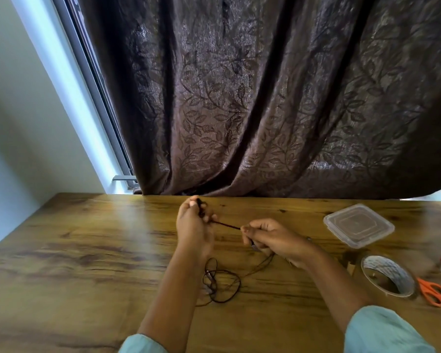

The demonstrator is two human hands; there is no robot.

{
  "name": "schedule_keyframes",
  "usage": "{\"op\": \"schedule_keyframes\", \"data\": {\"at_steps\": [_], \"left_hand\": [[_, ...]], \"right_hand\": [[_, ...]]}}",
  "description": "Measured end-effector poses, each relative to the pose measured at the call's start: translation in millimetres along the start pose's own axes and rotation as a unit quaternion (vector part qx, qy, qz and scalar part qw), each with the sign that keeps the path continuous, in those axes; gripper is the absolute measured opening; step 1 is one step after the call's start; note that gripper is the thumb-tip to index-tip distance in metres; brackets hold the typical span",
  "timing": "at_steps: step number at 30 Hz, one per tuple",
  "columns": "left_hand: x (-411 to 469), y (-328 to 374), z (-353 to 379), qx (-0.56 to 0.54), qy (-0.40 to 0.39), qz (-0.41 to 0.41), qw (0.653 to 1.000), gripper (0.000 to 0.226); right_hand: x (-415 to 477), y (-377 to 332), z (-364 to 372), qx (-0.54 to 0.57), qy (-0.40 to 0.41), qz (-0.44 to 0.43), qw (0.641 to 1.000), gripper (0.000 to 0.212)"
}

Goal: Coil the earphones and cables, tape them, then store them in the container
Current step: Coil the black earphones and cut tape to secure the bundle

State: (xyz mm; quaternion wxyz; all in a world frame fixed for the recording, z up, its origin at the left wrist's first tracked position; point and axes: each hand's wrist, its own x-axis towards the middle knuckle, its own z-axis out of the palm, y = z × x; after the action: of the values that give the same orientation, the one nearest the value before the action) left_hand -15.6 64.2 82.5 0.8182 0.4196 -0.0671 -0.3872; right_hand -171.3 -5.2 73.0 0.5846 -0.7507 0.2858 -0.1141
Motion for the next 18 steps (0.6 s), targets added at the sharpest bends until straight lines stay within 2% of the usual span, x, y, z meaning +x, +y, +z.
{"op": "schedule_keyframes", "data": {"at_steps": [5,8,10,12,15,18], "left_hand": [[32.1,34.7,-39.1,-0.022,0.026,0.014,0.999,0.027],[42.7,50.7,-62.0,0.068,0.050,0.040,0.996,0.027],[43.1,53.8,-73.1,0.187,0.067,0.049,0.979,0.023],[47.0,44.1,-83.2,0.348,0.061,0.061,0.934,0.024],[52.8,13.3,-102.8,0.594,0.007,0.084,0.800,0.021],[49.9,-11.6,-121.9,0.713,0.022,0.097,0.695,0.016]], "right_hand": [[-8.2,4.9,-24.0,-0.020,0.018,0.018,0.999,0.030],[-10.6,6.4,-36.1,-0.001,0.043,0.013,0.999,0.030],[-9.2,7.6,-37.6,0.021,0.051,0.004,0.998,0.031],[-5.9,7.7,-32.6,0.031,0.040,-0.001,0.999,0.032],[-2.2,4.5,-23.1,0.046,0.010,-0.006,0.999,0.030],[-4.5,0.0,-26.9,0.044,-0.012,0.010,0.999,0.028]]}}
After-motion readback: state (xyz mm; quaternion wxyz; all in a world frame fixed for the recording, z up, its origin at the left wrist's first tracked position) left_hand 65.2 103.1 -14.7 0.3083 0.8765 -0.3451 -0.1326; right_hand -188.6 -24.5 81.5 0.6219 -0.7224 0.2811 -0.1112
